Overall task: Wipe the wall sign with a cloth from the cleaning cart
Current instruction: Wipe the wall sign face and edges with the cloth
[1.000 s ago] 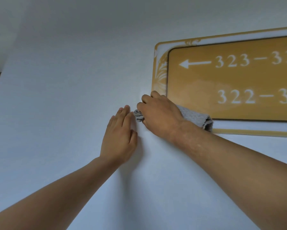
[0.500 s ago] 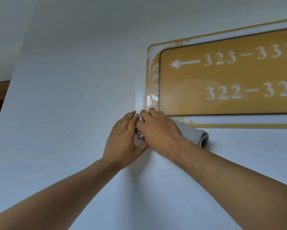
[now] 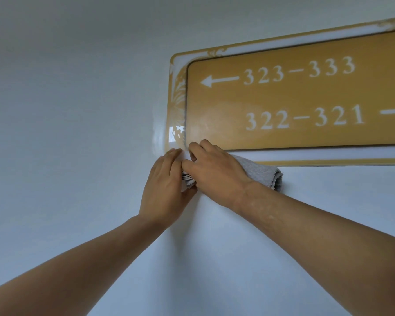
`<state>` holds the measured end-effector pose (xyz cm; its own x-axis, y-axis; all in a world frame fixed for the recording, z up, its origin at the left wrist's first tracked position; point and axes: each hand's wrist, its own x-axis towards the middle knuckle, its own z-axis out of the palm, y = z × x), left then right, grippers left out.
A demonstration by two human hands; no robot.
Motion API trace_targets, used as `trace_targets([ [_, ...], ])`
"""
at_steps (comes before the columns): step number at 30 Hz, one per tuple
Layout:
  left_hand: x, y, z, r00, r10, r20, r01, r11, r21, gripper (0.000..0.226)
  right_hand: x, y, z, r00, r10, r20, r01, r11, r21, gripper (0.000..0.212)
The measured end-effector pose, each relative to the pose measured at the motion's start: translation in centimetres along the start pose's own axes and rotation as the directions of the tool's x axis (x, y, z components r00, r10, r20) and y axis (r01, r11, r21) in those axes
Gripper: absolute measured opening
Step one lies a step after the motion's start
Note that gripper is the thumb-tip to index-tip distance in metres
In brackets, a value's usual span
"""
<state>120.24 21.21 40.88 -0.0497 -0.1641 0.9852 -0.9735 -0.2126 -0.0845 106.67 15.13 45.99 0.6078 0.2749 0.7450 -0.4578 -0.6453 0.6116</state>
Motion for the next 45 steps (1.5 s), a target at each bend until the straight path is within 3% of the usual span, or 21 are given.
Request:
trace_targets([
  [12,0.7,7.3,2.4,0.998,0.061,-0.022,-0.063,0.995,-0.071,0.06,-4.9,5.4,-1.7,1.0,0.02,0.004,-0.02,0.999,-0.038,0.034],
  [16,1.5,9.8,3.0,0.994,0.105,-0.03,-0.107,0.991,-0.075,0.069,-7.4,7.8,-2.5,1.0,0.024,0.017,-0.023,0.996,-0.088,0.033],
  [22,2.3,12.8,4.2,0.999,-0.017,-0.038,0.015,0.999,-0.042,0.069,-11.8,12.2,-4.1,0.996,0.056,0.067,-0.047,0.991,-0.126,0.026],
  [28,3.1,16.5,5.9,0.999,0.021,-0.036,-0.021,1.0,0.011,0.068,-16.3,16.5,-5.7,0.994,0.096,0.045,-0.09,0.987,-0.132,0.029],
  [33,4.1,20.4,7.6,0.982,-0.161,-0.095,0.16,0.987,-0.02,0.067,-19.6,19.7,-6.6,0.994,0.101,0.03,-0.096,0.987,-0.126,0.033],
  [39,5.5,23.3,9.0,0.947,-0.27,-0.176,0.267,0.963,-0.043,0.064,-24.3,24.2,-7.8,0.987,0.16,-0.02,-0.161,0.984,-0.078,0.038],
  [45,5.4,23.3,9.3,0.942,-0.261,-0.21,0.262,0.965,-0.023,0.064,-28.2,27.7,-8.5,0.975,0.204,-0.091,-0.207,0.978,-0.026,0.034],
])
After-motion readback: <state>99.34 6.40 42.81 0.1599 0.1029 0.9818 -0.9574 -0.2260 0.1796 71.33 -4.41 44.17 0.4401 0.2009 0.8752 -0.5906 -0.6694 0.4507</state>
